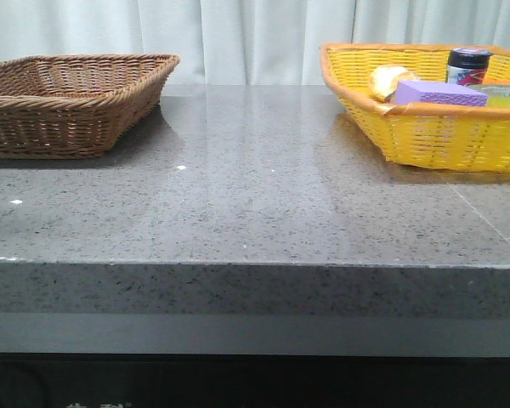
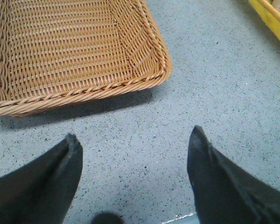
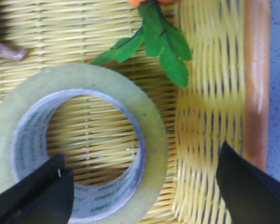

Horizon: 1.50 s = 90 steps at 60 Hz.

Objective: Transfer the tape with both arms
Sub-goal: 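Close the right gripper on the tape roll rim and lift it, then carry the tape roll toward the table center and set it down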

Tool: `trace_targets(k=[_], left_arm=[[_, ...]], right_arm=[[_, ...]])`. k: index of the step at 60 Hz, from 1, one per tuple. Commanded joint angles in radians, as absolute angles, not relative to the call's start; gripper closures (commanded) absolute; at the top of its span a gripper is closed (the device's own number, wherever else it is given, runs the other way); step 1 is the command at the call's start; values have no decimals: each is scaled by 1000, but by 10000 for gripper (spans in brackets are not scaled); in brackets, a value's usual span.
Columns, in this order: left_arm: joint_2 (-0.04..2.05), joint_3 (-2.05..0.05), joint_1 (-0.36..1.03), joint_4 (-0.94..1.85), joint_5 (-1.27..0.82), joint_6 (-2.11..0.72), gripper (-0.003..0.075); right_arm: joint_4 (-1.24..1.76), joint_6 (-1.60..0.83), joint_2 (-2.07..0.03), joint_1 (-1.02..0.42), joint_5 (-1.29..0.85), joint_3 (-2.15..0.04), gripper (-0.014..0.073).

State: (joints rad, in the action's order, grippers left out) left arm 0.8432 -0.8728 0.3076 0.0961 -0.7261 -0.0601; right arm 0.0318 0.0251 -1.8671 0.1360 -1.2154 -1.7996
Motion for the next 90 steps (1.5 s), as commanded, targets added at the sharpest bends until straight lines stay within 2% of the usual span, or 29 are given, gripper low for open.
trace_targets(k=[1,24,27,36,41,48,66,90], left_arm=[[839,-907,317,110,-666,-60,251],[839,-907,317,110,-666,-60,251],[839,-907,317,110,-666,-60,251],[839,-907,317,110,-666,-60,251],[839,-907,317,110,-666,-60,251],[839,-907,317,110,-666,-60,251],[839,-907,317,110,-666,-60,251],[839,-907,317,110,-666,-60,251]], right_arm=[[50,-6,-1834,142,-1191,-1834,-41],[107,-17,-1918,140,-1188,-1834,-24],[109,-17,-1921,140,-1192,-1834,15],[109,-17,-1928,140,-1207,-1834,254],[108,-19,-1928,140,-1207,-1834,353],[108,-24,-1928,140,-1217,-1834,431],[96,-36,-1878,140,-1235,-1834,445],[90,-38,-1679,128,-1210,-1834,445]])
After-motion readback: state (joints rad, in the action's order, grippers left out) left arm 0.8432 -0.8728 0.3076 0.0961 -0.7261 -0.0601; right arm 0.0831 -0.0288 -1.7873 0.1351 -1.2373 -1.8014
